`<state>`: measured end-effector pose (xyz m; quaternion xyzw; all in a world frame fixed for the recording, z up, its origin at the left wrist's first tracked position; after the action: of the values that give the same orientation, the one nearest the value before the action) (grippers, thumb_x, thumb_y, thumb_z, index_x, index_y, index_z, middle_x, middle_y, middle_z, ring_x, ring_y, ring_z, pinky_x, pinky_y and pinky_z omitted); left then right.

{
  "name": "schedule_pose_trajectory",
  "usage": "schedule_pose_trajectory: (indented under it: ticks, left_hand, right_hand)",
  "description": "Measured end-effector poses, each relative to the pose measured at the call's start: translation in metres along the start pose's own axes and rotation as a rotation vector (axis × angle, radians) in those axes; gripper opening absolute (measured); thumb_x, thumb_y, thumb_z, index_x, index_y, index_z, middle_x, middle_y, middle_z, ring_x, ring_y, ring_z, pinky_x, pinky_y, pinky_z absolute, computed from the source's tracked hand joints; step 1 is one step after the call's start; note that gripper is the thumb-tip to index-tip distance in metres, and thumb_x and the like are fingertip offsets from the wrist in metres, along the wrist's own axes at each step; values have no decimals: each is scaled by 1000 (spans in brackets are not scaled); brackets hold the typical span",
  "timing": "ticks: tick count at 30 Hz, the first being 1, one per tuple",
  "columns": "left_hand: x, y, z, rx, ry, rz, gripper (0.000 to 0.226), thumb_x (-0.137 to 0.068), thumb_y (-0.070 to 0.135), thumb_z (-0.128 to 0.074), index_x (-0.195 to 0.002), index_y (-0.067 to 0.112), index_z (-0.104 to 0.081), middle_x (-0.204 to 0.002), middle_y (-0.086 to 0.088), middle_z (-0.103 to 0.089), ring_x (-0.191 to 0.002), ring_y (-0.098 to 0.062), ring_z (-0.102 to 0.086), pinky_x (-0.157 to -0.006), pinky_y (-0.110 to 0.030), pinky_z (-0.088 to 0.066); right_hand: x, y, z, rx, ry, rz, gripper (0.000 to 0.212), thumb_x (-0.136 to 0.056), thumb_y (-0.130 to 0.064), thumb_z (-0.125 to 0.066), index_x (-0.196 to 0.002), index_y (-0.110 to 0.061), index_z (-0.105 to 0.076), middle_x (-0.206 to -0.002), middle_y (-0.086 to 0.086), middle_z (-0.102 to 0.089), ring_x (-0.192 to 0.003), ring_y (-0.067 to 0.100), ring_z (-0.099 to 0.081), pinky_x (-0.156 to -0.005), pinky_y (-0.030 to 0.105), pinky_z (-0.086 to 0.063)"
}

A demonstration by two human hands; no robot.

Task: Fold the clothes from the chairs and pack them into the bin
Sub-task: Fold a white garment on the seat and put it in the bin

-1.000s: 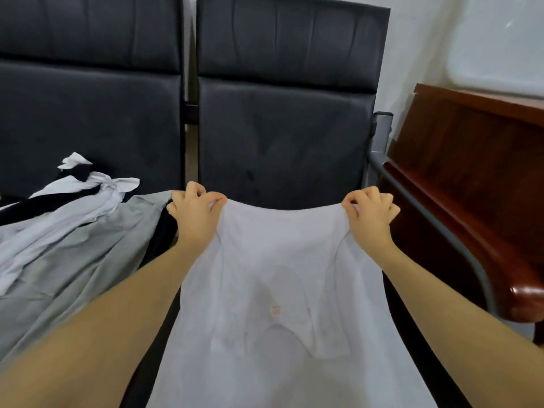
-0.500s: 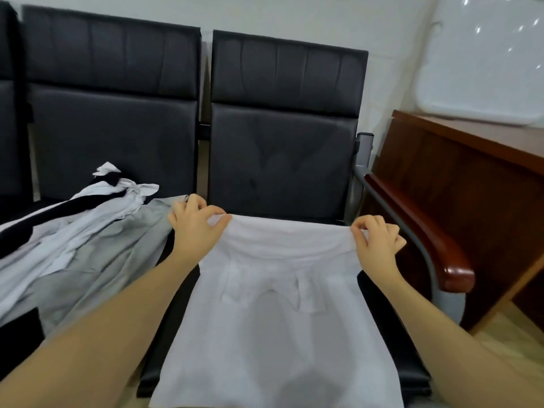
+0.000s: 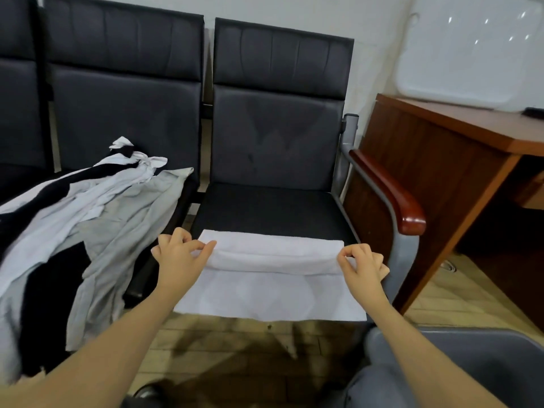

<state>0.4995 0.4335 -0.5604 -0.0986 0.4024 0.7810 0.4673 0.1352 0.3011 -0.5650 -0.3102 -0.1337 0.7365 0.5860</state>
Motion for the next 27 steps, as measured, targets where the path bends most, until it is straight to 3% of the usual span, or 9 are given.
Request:
schedule_pose_trajectory:
  ticks: [4, 7, 9, 10, 12, 13, 15, 17, 27]
  left_hand:
    - [34, -7, -16, -130, -118, -47, 40, -85, 44, -64, -55, 17, -68, -75, 3, -49, -81, -25, -42, -73, -35, -20]
    - [50, 0, -39, -251, -264, -131, 51, -84, 49, -40, -56, 19, -69, -71, 2, -57, -73, -27, -53, -69, -38, -28]
    - [52, 11, -58, -261, -395, -150, 53, -85, 49, -33, -76, 17, -74, -87, -4, -65, -87, -32, -59, -75, -43, -35]
    - [53, 18, -71, -273, -463, -170, 59, -87, 52, -27, -98, 17, -73, -108, -7, -64, -104, -33, -57, -84, -45, -35]
    - [60, 19, -100, -342, -595, -198, 62, -96, 53, -20, -142, 18, -40, -150, -7, -33, -138, -25, -29, -107, -45, -22]
    - [63, 16, -112, -362, -662, -188, 61, -98, 52, -17, -150, 20, -19, -158, -3, -13, -145, -21, -12, -113, -43, -12]
    - [64, 7, -127, -381, -740, -150, 61, -98, 52, -11, -151, 24, 3, -159, 0, 7, -146, -20, 6, -116, -42, 3]
    - [57, 0, -134, -409, -757, -151, 62, -97, 54, -9, -150, 26, 8, -158, 1, 12, -145, -19, 11, -115, -43, 7]
    - [4, -17, -161, -355, -754, -147, 64, -95, 60, -16, -151, 32, -5, -159, 5, 1, -146, -15, 4, -117, -41, 4]
  right_hand:
    - [19, 10, -13, 73, -81, -24, 13, -95, -21, -47, -86, -27, -54, -107, -11, -44, -114, 20, -35, -86, 30, -16]
    - [23, 14, -33, 263, -198, 5, 22, -99, -32, -42, -115, -34, -57, -132, -14, -48, -131, 18, -31, -100, 36, -18]
    - [23, 14, -56, 368, -326, 30, 37, -100, -38, -36, -137, -38, -44, -150, -14, -33, -141, 15, -22, -110, 40, -15]
    - [25, 14, -71, 377, -402, 39, 42, -101, -40, -32, -143, -38, -35, -155, -12, -25, -144, 15, -17, -114, 42, -13]
    - [29, 14, -99, 338, -534, 30, 47, -103, -41, -23, -150, -36, -18, -160, -8, -9, -147, 17, -4, -117, 42, -4]
    - [29, 15, -108, 323, -561, 21, 48, -103, -41, -19, -151, -36, -12, -160, -7, -2, -147, 18, 1, -117, 42, 1]
    - [22, 19, -118, 331, -563, 14, 49, -103, -43, -14, -151, -38, -4, -160, -8, 4, -147, 17, 7, -116, 41, 6]
    - [10, 22, -123, 379, -557, 33, 50, -102, -45, -11, -150, -40, -1, -160, -10, 6, -147, 15, 8, -116, 41, 7]
    - [-40, 16, -139, 432, -500, 102, 53, -99, -53, -16, -150, -41, -11, -160, -12, -5, -147, 13, -2, -117, 44, 4]
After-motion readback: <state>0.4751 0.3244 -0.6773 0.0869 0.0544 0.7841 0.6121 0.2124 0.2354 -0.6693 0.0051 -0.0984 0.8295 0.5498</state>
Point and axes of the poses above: each hand's wrist, its own x-axis away from the middle knuckle, its own z-axis out of the back of the hand, y = z × x, the point moved 10 cm from there along -x, towards the middle knuckle
